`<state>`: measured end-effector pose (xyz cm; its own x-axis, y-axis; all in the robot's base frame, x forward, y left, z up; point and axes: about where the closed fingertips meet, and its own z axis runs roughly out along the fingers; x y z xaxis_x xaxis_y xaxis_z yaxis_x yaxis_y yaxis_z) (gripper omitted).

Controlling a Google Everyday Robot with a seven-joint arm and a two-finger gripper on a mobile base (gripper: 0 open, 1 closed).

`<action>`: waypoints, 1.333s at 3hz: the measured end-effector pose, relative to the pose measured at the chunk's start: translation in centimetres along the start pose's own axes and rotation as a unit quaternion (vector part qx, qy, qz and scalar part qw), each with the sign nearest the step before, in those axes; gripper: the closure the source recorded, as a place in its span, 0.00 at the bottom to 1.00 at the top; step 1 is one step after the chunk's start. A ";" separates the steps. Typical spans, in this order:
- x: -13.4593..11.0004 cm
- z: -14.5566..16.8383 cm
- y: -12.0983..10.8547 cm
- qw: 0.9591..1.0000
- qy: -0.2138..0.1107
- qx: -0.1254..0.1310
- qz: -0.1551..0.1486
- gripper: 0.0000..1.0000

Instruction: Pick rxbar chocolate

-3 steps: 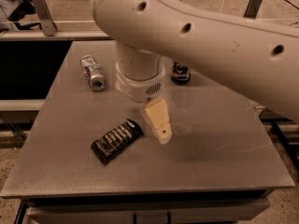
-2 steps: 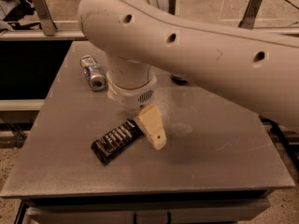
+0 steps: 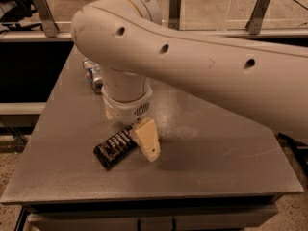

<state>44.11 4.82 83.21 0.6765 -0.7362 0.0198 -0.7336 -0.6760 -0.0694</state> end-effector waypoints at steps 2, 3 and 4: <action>-0.8 0.8 0.3 1.000 -0.016 -0.015 0.001 0.64; -0.7 0.2 0.2 1.000 -0.016 -0.015 0.001 0.87; -0.1 -0.8 0.4 0.999 -0.049 -0.011 0.014 1.00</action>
Offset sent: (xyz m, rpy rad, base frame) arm -0.0120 0.0071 -0.0212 -0.0023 0.0909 -0.0022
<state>43.70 4.65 83.99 0.6581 -0.7487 -0.0795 -0.7527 -0.6567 -0.0471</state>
